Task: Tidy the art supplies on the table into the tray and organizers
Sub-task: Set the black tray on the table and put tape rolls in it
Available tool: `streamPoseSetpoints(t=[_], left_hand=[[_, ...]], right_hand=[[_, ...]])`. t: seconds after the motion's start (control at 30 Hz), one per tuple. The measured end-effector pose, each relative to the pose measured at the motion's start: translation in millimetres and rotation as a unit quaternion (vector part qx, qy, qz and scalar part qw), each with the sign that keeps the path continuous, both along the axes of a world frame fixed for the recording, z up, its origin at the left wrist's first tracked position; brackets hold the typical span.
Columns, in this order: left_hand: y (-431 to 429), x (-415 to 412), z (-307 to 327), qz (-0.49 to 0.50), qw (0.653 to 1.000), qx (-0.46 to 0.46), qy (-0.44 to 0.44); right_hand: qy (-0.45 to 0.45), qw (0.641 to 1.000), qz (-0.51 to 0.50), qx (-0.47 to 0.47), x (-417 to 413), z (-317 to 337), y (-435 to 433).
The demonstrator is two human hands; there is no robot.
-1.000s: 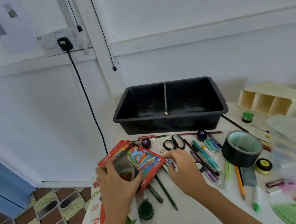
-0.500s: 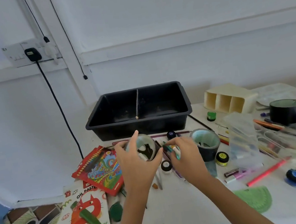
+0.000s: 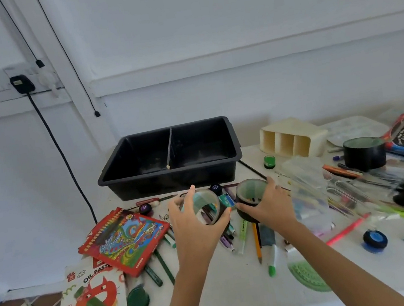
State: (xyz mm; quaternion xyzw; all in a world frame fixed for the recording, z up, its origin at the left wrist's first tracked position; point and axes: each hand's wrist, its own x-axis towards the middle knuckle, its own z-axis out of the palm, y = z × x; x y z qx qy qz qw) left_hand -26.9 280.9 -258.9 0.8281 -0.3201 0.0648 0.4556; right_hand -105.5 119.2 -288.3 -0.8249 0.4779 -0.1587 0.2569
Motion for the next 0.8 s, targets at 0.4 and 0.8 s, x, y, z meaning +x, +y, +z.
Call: streamPoseSetpoints(t=[0.4,0.8], left_hand=[[28,98,38,0.026,0.999,-0.048,-0.006],[23,284,63,-0.041,0.995,0.011,-0.089]], right_hand=[[-0.262,0.961,0.090,0.009,70,56,23],[-0.282,0.937,0.207,-0.003,208,95,31]])
